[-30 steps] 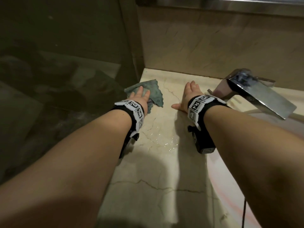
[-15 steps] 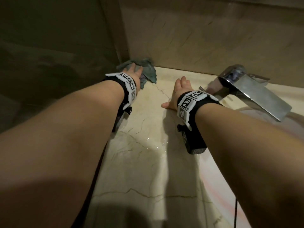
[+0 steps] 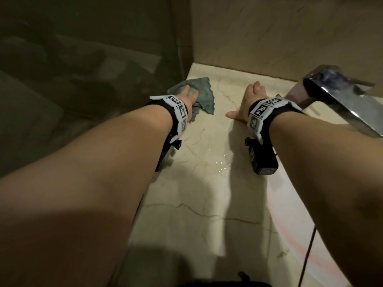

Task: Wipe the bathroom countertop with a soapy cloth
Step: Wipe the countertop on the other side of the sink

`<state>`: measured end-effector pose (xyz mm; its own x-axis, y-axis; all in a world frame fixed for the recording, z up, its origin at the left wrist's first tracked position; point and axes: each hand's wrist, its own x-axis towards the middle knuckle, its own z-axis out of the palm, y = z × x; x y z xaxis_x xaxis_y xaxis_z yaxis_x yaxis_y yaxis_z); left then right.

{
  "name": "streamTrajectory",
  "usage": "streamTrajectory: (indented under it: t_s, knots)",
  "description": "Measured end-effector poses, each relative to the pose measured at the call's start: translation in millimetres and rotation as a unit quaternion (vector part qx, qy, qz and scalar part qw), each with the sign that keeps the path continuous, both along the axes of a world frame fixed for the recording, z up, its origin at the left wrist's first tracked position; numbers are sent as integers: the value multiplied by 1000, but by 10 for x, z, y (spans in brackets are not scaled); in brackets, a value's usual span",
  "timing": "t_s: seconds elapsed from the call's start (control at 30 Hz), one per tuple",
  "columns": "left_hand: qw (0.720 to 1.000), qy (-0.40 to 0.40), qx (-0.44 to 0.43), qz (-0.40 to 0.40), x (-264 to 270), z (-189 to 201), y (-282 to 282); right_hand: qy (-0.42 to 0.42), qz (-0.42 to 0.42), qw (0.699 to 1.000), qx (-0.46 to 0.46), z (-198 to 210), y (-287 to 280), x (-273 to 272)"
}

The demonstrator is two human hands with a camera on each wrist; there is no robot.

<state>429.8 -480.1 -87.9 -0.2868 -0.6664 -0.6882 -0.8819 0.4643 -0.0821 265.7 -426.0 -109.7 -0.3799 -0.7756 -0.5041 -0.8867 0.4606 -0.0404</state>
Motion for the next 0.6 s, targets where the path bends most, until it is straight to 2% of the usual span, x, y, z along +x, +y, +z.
streamTrajectory:
  t_s: [0.3, 0.6]
  knots:
    - [1000, 2, 2, -4, -77, -102, -131, 6, 10, 1000, 8, -1, -1, -8]
    - [998, 10, -44, -37, -506, -134, -526, -3, 17, 1000, 1, -64, -13, -50]
